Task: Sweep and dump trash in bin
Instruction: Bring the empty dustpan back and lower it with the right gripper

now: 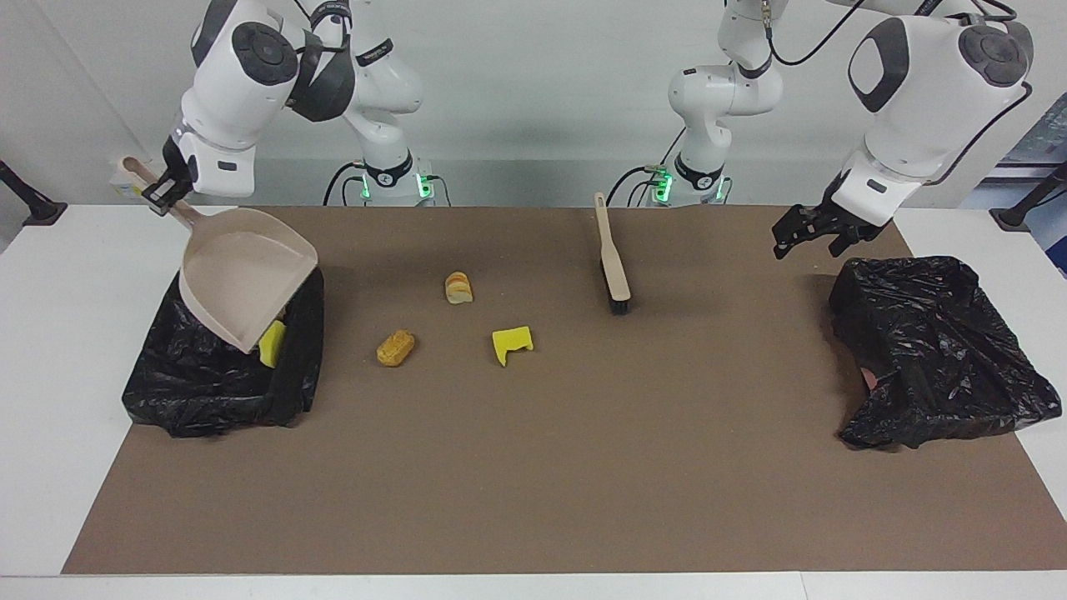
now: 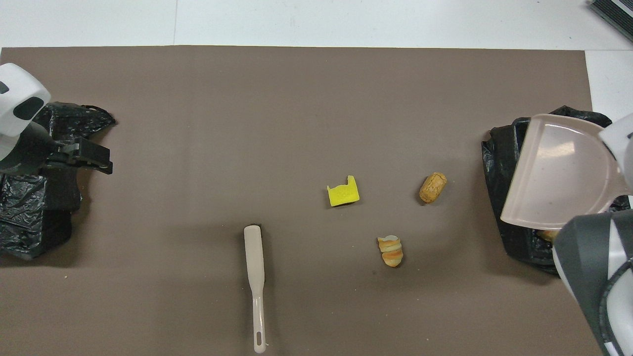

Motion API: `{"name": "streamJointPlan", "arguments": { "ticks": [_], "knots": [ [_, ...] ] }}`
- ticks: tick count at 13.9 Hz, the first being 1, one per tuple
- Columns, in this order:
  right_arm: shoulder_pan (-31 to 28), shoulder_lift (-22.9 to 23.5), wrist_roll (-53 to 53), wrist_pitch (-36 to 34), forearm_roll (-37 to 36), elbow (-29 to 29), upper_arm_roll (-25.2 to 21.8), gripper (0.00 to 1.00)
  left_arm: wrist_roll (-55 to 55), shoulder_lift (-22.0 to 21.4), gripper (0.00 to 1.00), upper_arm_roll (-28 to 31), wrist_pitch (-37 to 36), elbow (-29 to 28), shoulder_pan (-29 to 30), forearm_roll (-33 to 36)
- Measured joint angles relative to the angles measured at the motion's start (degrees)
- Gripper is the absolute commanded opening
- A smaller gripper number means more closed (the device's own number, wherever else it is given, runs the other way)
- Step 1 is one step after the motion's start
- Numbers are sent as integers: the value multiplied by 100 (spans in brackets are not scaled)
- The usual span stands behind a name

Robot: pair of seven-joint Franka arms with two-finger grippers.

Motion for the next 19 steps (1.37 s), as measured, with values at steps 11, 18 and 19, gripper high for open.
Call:
{"name": "streamJointPlan", "arguments": {
  "ticks": [11,18,19],
  "knots": [
    [2007,2144,6338,-84,2364,2057,26,0,590,-112,100,501,-38,201,-79,0],
    [3206,4043,8889,272,2702,4046,96,0,598,-149,100,495,6,199,-135,0],
    [3322,4268,9259,499,2760,4164,139,0,616,-149,100,494,39,199,-143,0]
  ]
}}
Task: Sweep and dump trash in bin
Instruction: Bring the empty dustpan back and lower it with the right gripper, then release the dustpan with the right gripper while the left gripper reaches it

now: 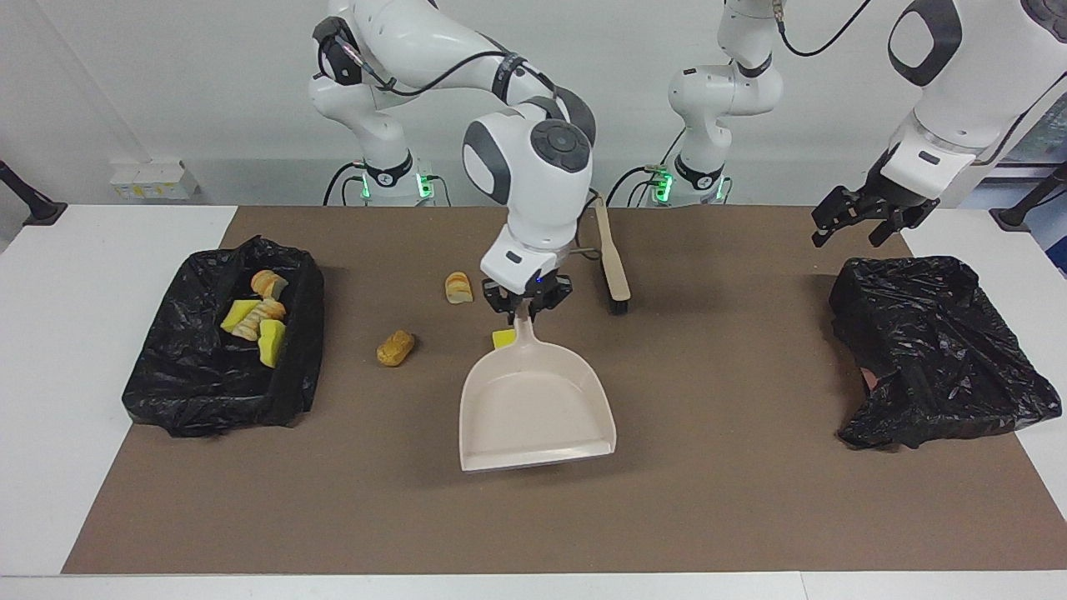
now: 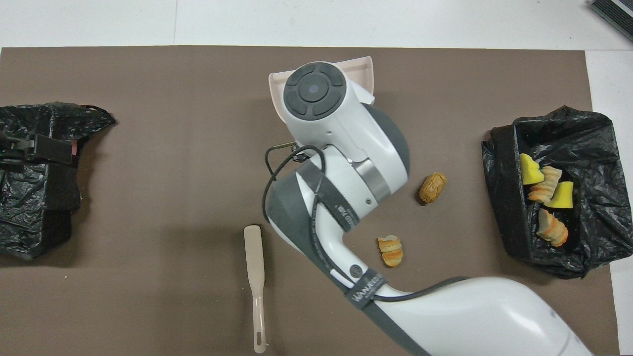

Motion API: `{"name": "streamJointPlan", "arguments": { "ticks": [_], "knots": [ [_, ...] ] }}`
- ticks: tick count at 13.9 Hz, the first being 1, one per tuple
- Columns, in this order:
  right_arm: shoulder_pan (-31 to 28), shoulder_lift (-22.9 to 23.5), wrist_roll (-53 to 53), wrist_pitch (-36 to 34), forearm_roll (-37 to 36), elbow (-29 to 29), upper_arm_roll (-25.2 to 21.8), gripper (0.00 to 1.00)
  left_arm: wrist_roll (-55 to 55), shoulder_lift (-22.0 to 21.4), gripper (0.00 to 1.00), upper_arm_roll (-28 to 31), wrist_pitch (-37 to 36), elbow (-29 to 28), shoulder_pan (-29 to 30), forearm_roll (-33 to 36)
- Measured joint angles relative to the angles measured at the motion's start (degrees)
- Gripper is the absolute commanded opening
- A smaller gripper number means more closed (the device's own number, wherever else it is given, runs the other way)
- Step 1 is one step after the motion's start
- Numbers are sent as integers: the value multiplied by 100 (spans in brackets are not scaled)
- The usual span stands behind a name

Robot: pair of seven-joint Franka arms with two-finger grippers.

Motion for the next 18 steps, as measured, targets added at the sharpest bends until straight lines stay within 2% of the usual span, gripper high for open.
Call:
{"name": "streamJointPlan", "arguments": {
  "ticks": [3,6,14,18],
  "knots": [
    [287,459,670,570,203,165,27,0,146,0,100,-26,46,-4,-42,0],
    [331,633,748,923,635,219,29,0,396,2,100,-114,46,-41,-53,0],
    [541,1100,821,1285,676,231,49,2,653,5,100,-161,94,-60,-53,0],
    [644,1108,821,1275,676,249,52,50,661,6,100,-193,118,-107,-53,0]
  ]
}}
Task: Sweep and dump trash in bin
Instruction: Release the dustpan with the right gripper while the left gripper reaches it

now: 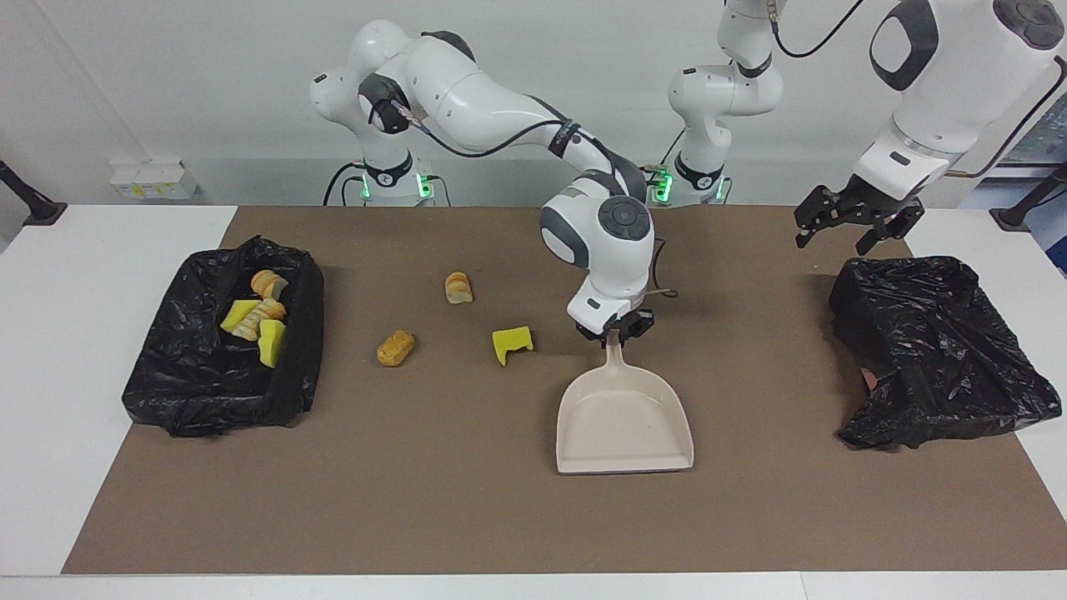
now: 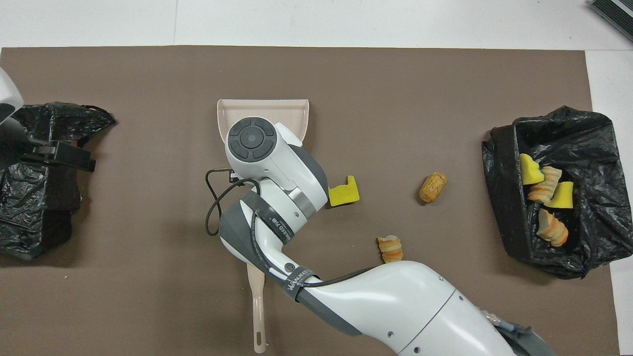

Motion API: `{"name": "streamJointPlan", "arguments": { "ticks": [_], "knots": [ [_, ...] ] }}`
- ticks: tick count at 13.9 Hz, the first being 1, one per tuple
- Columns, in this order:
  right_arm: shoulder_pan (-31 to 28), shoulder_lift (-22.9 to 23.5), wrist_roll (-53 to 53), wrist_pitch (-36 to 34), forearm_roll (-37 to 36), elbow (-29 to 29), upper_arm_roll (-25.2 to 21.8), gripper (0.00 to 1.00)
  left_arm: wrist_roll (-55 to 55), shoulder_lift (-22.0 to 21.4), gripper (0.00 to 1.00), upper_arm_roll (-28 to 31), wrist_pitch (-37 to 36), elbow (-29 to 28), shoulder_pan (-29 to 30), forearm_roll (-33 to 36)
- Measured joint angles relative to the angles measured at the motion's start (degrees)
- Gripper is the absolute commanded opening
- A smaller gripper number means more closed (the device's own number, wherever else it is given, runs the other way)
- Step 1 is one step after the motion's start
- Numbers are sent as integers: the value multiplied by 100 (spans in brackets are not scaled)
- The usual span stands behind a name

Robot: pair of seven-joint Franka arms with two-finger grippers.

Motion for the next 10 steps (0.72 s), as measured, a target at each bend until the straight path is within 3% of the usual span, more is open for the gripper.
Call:
{"name": "streamJointPlan", "arguments": {
  "ticks": [1,3,7,10],
  "knots": [
    [15,-1,0,-12,0,14,1,56,0,0,100,-16,9,-8,0,0],
    [15,-22,0,-126,1,78,2,77,0,1,100,-39,21,-13,0,0],
    [17,-481,1,-519,200,32,13,83,0,33,100,-49,99,-16,-1,0],
    [54,-1360,106,-736,368,-814,77,83,2,92,100,-65,269,-17,-116,0]
  ]
}}
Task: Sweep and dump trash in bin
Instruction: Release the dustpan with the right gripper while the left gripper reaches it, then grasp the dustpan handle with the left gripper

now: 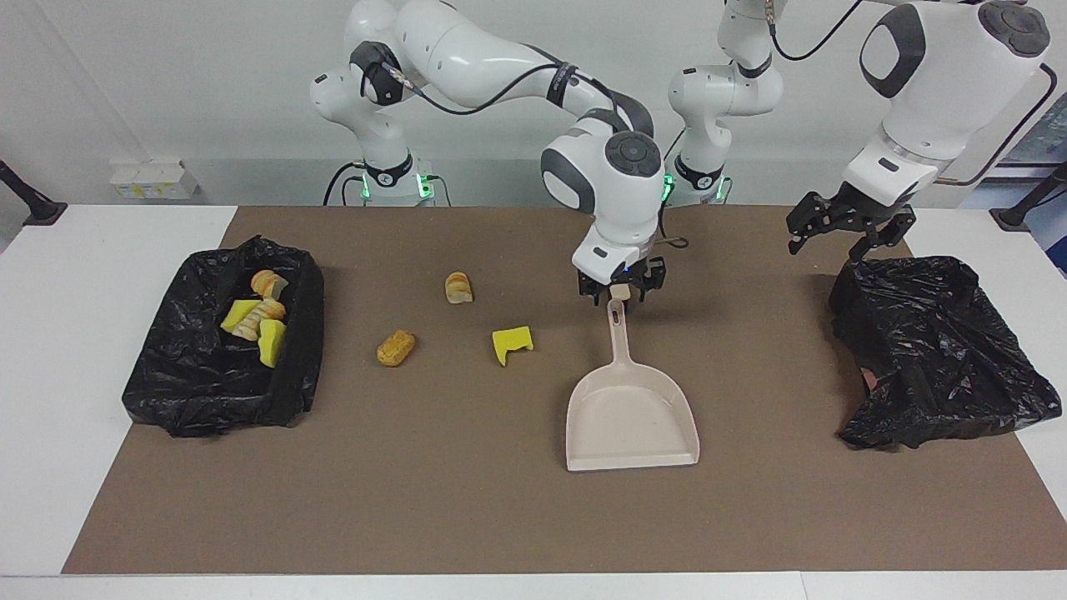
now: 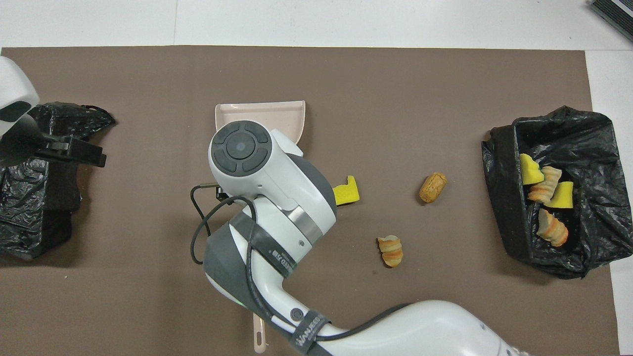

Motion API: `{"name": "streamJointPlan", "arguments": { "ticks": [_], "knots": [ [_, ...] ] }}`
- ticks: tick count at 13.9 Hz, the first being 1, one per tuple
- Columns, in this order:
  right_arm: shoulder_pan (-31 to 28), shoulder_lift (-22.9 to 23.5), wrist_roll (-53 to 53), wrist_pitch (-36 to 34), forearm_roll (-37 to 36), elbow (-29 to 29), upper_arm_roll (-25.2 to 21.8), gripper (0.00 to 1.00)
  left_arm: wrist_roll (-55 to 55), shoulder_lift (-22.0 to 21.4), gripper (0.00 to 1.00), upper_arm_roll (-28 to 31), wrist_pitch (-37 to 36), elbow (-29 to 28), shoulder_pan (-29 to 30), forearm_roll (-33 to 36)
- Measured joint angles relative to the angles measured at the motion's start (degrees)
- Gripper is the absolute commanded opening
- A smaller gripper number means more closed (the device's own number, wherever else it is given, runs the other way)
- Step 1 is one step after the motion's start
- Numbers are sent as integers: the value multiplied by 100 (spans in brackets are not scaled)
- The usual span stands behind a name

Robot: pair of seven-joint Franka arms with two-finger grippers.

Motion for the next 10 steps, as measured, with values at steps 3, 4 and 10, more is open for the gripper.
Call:
{"name": "streamJointPlan", "arguments": {
  "ticks": [3,4,10],
  "knots": [
    [69,-949,24,-3,309,-1193,129,83,-107,162,100,-10,253,-4,-270,0],
    [134,-1237,24,2,421,-1578,170,83,-202,238,100,-11,341,-6,-386,15],
    [793,-2160,45,1576,1015,-3808,194,82,-703,873,100,-23,984,-47,-1085,147]
  ]
}}
